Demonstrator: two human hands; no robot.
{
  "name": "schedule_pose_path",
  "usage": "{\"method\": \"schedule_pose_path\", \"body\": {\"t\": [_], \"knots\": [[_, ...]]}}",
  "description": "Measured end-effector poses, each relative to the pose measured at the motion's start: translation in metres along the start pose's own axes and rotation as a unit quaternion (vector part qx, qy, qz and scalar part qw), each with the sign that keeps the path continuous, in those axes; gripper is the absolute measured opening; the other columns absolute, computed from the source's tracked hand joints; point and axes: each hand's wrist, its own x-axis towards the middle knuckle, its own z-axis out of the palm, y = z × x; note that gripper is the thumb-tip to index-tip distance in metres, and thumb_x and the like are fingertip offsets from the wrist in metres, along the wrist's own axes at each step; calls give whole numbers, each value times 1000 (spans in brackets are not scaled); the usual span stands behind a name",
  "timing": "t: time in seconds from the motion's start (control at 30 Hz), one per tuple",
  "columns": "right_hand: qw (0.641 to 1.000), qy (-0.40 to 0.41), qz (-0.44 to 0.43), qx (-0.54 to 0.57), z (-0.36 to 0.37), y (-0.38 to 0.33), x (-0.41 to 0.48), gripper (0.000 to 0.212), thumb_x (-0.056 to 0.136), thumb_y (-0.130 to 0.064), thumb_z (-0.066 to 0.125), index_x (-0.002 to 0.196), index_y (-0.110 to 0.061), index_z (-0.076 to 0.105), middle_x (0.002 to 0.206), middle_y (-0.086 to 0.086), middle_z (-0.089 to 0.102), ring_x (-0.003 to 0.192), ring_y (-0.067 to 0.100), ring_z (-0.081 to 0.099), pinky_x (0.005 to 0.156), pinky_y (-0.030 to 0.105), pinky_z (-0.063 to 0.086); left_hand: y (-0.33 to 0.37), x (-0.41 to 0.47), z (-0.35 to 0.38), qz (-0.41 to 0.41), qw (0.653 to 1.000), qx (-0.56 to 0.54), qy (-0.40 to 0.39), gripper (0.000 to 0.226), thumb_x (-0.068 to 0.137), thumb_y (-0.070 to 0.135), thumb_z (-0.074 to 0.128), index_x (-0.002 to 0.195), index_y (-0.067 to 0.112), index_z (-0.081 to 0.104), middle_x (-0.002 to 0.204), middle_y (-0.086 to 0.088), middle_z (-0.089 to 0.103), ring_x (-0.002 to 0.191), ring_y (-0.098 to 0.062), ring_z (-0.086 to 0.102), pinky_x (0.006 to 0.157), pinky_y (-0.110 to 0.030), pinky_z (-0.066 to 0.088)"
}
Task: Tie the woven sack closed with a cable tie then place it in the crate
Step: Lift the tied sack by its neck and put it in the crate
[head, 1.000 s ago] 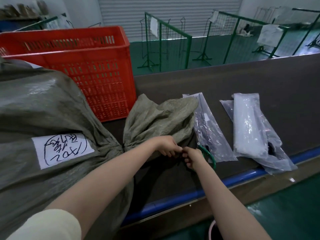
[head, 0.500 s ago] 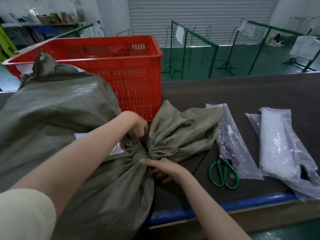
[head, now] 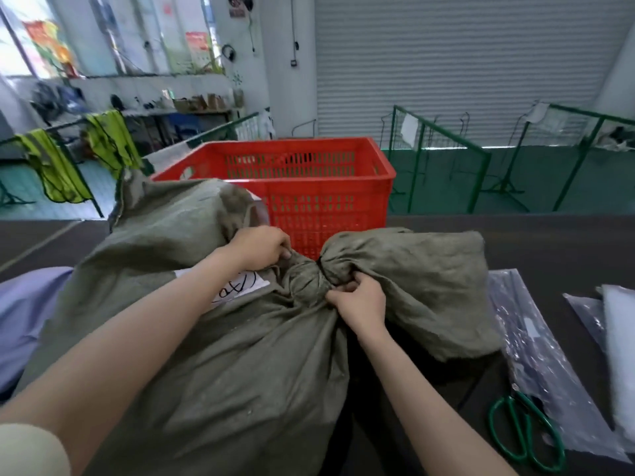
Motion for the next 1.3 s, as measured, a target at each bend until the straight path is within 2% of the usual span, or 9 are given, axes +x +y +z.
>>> {"method": "schedule_pose_path", "body": {"t": [0.2, 0.27, 0.33, 0.47, 0.6, 0.77, 0.93, 1.13, 1.3], "knots": [[987, 13, -158, -12, 4, -101, 8, 12, 64, -18, 68, 60, -21, 57, 56, -7, 58, 71, 15, 62, 53, 24, 37, -51, -13, -52, -81, 968, -133, 199, 23, 91, 15, 46, 104, 12, 65, 119, -8, 64, 113, -28, 55, 89, -37, 43], [980, 18, -194, -25, 9, -126, 10, 8, 63, -20, 67, 71, -20, 66, 66, -1, 68, 80, 22, 67, 62, 26, 42, -63, -20, -61, -103, 948, -164, 253, 23, 92, 15, 47, 103, 7, 65, 118, -13, 63, 112, -30, 54, 92, -39, 41], [975, 21, -216, -38, 13, -146, 10, 30, 65, -21, 66, 94, -18, 72, 81, 2, 74, 90, 23, 68, 76, 29, 49, -73, -26, -66, -128, 924, -203, 297, 22, 92, 15, 48, 101, 5, 65, 115, -16, 64, 109, -31, 55, 90, -39, 41], [950, 6, -268, -160, 17, -171, 7, 40, 76, -28, 62, 116, -24, 64, 107, 1, 70, 106, 25, 62, 83, 31, 47, -88, -35, -71, -173, 882, -272, 343, 23, 93, 13, 46, 99, 1, 65, 112, -19, 66, 106, -33, 56, 86, -37, 41], [896, -3, -320, -309, 22, -171, -1, 31, 87, -40, 52, 101, -16, 67, 113, 10, 64, 109, 31, 58, 79, 34, 44, -98, -40, -71, -183, 868, -284, 365, 23, 94, 12, 46, 100, 1, 65, 111, -20, 64, 106, -33, 55, 86, -36, 40], [876, -170, -233, -387, 25, -165, -16, 57, 76, -56, 60, 116, -16, 59, 124, 6, 61, 117, 27, 55, 90, 34, 46, -103, -42, -70, -197, 861, -288, 369, 25, 94, 12, 45, 105, 1, 65, 116, -19, 63, 111, -33, 54, 90, -36, 39], [903, -95, -258, -330, 21, -181, -19, 11, 77, -24, 64, 80, -14, 65, 101, 13, 68, 100, 30, 61, 69, 25, 37, -103, -48, -82, -176, 860, -292, 381, 26, 95, 12, 45, 108, 0, 64, 118, -19, 62, 111, -33, 53, 88, -34, 38], [925, 0, -301, -233, -1, -233, -5, 19, 83, -22, 59, 95, -10, 69, 106, 16, 69, 108, 32, 59, 83, 34, 46, -104, -56, -134, -158, 811, -290, 483, 24, 94, 10, 44, 103, 3, 64, 115, -18, 61, 108, -32, 54, 83, -33, 38], [927, 85, -325, -165, -22, -288, 0, 22, 88, -23, 54, 103, -17, 69, 115, 14, 67, 115, 33, 55, 96, 38, 40, -96, -65, -194, -132, 780, -284, 542, 24, 93, 9, 42, 105, 2, 62, 117, -16, 60, 110, -31, 53, 82, -32, 36]]}}
